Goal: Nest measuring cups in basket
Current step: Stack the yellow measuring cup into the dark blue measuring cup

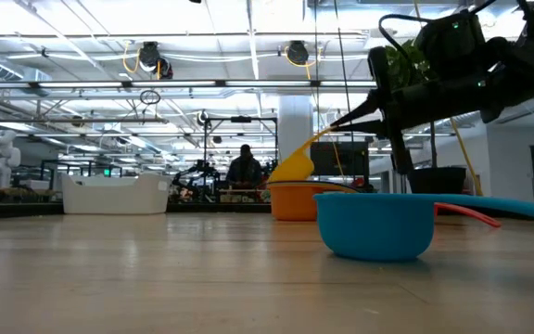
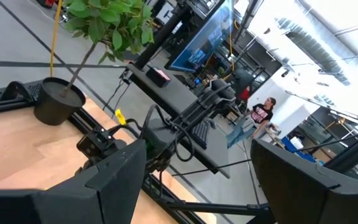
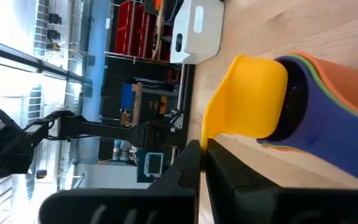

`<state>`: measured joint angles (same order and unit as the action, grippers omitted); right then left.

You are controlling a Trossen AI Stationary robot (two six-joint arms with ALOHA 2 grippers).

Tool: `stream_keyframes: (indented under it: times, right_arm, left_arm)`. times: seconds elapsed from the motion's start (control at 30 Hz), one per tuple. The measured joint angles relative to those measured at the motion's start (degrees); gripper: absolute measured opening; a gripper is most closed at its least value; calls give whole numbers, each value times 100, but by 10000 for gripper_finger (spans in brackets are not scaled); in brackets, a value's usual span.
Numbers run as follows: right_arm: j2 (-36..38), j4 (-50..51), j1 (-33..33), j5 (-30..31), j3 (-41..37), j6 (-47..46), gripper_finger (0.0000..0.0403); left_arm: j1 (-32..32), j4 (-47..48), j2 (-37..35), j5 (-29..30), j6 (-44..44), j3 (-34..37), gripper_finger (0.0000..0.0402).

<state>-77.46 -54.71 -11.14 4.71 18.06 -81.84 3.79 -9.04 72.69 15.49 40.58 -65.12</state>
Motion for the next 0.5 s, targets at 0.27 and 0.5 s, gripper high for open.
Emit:
stream_keyframes:
  times: [0.27,0.5]
  right_arm:
    - [-209,-118,0,-2,0,-103,16]
    - [-213,150,0,-2,0,-206,68]
  left_arm:
    - [-20,7,0,0,-68,0,294]
    - [-57,7,0,2,-168,0,294]
